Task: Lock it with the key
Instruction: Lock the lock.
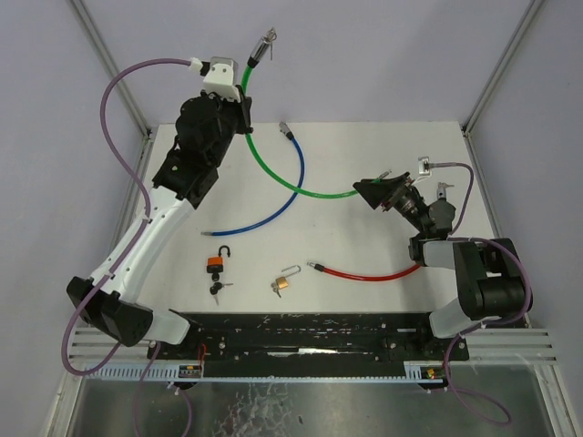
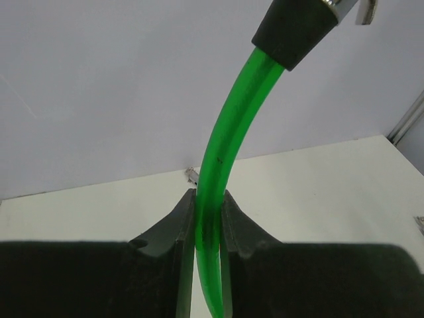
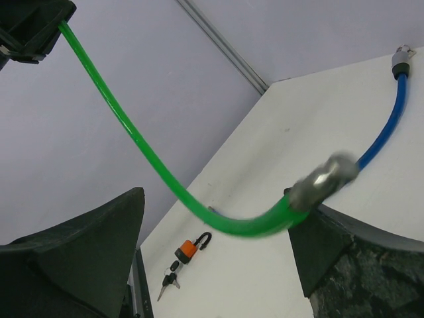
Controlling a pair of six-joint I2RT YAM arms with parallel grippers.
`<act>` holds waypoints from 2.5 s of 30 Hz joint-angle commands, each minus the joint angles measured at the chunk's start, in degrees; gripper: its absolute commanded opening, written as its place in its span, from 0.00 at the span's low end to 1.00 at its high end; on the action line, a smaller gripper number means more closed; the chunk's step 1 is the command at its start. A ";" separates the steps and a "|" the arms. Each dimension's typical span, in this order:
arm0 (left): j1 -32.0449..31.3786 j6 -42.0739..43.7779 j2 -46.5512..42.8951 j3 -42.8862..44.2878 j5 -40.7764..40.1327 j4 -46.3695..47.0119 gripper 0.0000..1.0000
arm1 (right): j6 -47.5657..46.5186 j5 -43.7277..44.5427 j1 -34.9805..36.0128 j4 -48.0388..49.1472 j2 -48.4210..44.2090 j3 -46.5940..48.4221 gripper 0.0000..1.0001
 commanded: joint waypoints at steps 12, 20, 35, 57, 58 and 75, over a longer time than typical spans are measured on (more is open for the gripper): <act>0.84 -5.55 0.44 2.83 0.05 5.86 0.00 | -0.06 1.58 4.01 7.40 2.36 3.44 0.74; 0.84 -5.55 0.14 1.56 0.20 6.39 0.00 | -2.69 2.20 3.93 4.64 -0.43 3.29 0.42; -3.31 0.36 -2.83 -11.97 9.83 10.66 0.00 | -25.85 -7.45 4.24 -35.05 -11.87 16.68 0.00; -6.31 -9.78 -13.99 -27.95 0.28 21.71 0.00 | -14.09 -16.74 2.22 -29.43 -2.72 17.11 0.00; -5.06 -10.73 -15.17 -28.21 0.27 22.33 0.00 | -8.39 -15.56 0.57 -22.43 -1.19 15.24 0.00; 1.77 -14.07 -10.11 -16.09 -2.40 22.27 0.00 | 13.09 -9.80 -3.11 10.51 8.28 7.51 0.54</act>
